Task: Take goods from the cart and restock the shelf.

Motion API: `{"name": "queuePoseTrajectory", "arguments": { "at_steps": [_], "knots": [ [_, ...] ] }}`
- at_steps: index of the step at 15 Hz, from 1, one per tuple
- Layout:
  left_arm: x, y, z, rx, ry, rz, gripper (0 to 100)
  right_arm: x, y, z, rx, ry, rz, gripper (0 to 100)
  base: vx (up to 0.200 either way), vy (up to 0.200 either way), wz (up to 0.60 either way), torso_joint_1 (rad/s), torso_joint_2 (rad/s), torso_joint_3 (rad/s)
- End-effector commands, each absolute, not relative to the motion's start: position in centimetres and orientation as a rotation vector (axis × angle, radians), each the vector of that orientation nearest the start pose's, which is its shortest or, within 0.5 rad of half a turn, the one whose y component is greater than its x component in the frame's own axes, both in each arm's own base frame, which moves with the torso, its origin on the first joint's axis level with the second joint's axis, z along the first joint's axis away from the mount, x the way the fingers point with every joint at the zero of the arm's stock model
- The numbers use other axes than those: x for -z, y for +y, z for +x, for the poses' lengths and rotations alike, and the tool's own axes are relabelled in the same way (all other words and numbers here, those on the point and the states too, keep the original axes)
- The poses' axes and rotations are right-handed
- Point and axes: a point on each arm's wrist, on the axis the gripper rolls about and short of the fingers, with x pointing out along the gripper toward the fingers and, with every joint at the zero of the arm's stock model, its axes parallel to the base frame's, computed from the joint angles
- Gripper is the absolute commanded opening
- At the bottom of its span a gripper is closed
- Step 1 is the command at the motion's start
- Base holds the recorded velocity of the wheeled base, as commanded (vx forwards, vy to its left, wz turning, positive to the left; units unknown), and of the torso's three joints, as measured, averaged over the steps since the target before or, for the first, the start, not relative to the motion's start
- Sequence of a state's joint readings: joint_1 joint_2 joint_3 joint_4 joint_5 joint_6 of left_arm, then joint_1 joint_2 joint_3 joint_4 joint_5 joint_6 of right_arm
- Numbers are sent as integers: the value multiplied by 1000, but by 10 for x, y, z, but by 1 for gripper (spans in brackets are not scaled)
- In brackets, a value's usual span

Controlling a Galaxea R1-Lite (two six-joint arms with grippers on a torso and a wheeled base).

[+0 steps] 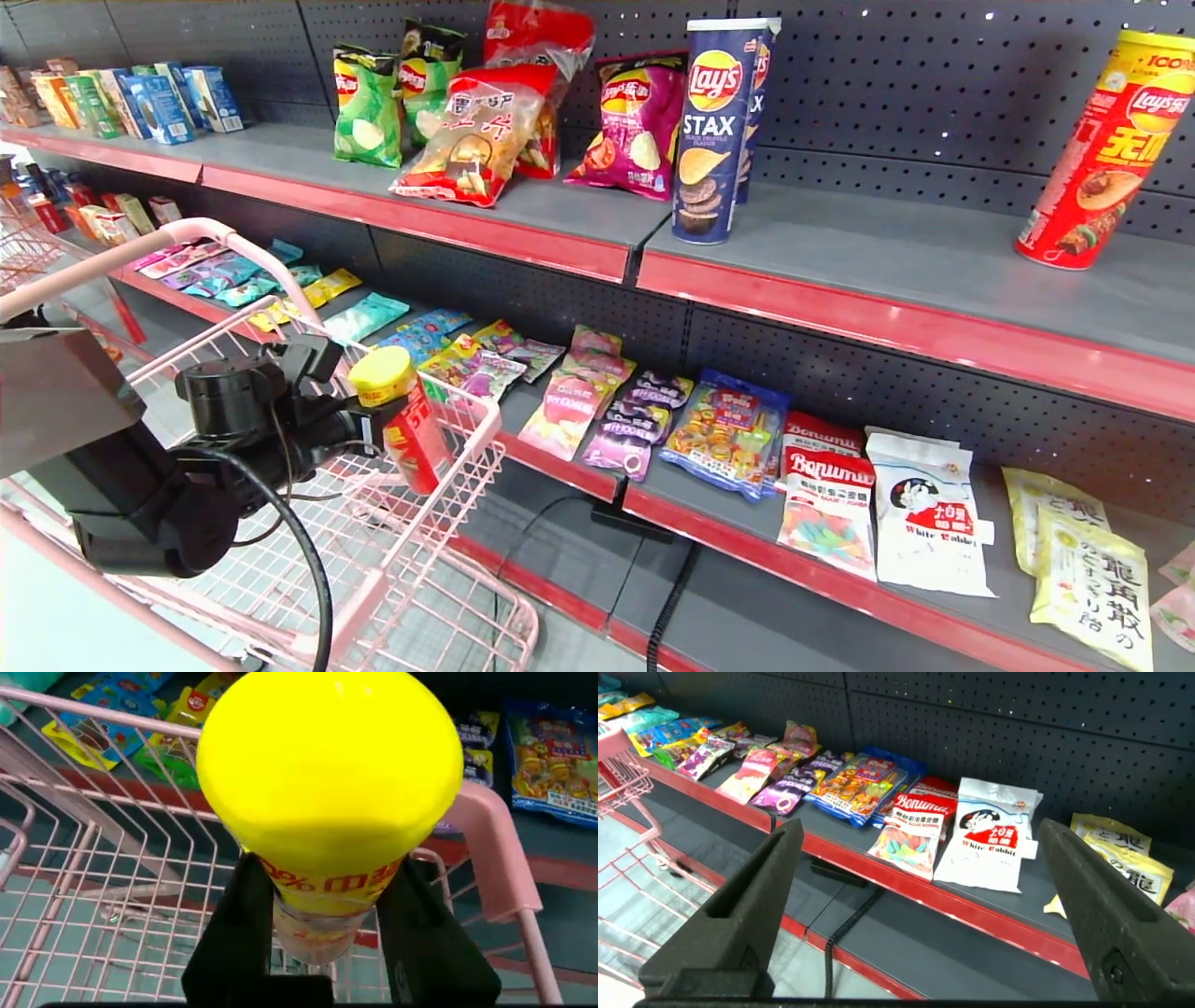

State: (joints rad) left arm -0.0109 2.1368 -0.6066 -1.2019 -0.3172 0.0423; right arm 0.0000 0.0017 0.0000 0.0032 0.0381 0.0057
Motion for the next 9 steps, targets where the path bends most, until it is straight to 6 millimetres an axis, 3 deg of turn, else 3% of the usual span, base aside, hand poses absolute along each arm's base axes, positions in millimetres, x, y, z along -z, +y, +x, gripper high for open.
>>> {"name": "queuePoseTrajectory", "arguments": {
  "at_steps": [1, 6, 7, 8, 9],
  "knots": [
    [-78, -9, 324, 328, 277, -8, 0, -75, 1, -23, -38, 5, 6, 100, 0, 0, 0, 0, 0, 0],
    [-152, -1, 270, 306, 227, -8, 0, -75, 1, -23, -38, 5, 6, 100, 0, 0, 0, 0, 0, 0],
    [-180, -2, 241, 305, 179, -12, 0, -75, 1, -23, -38, 5, 6, 100, 0, 0, 0, 0, 0, 0],
    [-190, -2, 223, 303, 172, -12, 0, -75, 1, -23, -38, 5, 6, 100, 0, 0, 0, 0, 0, 0],
    [-206, -3, 187, 308, 153, -9, 0, -75, 1, -23, -38, 5, 6, 100, 0, 0, 0, 0, 0, 0]
  ]
}}
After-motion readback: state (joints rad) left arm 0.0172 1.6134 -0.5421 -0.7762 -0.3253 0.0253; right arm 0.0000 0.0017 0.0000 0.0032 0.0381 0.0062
